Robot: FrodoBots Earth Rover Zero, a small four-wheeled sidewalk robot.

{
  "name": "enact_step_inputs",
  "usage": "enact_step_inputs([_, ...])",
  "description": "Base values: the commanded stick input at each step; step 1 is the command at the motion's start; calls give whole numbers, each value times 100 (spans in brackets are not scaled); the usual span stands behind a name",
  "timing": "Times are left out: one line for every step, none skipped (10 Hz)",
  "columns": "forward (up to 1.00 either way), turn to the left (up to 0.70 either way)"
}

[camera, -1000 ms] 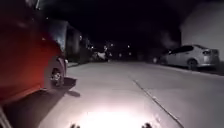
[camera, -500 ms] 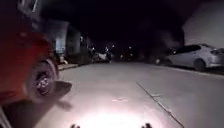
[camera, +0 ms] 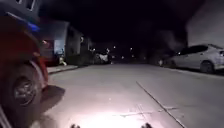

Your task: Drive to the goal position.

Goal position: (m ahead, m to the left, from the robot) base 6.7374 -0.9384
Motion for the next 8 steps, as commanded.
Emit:
enact_step_inputs([85,0])
enact_step_inputs([85,0])
enact_step_inputs([85,0])
enact_step_inputs([85,0])
enact_step_inputs([85,0])
enact_step_inputs([85,0])
enact_step_inputs([85,0])
enact_step_inputs([85,0])
